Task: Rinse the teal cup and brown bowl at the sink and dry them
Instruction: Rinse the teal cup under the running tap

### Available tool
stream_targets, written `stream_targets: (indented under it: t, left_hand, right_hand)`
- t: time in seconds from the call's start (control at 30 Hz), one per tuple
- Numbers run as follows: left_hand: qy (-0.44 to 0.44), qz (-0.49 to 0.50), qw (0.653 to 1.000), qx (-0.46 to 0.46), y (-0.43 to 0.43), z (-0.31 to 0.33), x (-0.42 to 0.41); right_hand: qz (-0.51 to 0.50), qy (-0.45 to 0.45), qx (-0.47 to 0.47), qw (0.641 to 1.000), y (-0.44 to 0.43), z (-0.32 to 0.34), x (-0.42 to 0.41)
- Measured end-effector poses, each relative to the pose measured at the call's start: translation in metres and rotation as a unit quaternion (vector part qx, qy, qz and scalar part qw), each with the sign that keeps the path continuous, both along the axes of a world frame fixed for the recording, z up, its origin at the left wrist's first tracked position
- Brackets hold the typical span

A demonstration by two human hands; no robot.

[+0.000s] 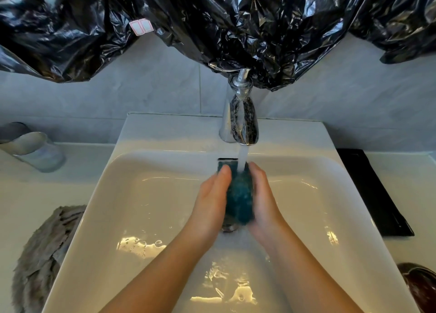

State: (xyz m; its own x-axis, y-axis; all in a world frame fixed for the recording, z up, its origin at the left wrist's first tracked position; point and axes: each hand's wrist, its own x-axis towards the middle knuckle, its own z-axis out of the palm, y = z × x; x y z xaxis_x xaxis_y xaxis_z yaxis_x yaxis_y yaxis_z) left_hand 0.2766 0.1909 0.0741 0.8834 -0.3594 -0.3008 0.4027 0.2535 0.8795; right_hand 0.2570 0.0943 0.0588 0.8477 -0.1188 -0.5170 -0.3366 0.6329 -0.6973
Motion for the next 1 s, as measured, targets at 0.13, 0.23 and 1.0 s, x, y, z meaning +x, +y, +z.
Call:
stream_targets:
  t: [0.13, 0.23, 1.0]
  left_hand:
    - [0.155, -0.006, 0.982, -0.109, 0.004, 0.007, 0.013]
    - [0.146, -0.036, 0.985, -0.085, 0.012, -0.004, 0.014]
    - [0.12, 0.023, 0.977, -0.173, 0.008, -0.022, 0.008]
  right_hand:
    - [-0.065, 0.044, 0.05, 0.996, -0.002, -0.005, 0.007]
    - [-0.092, 0.047, 0.07, 0.992, -0.01, -0.005, 0.006]
    - [-0.105, -0.103, -0.242, 0.959, -0.001, -0.005, -0.002]
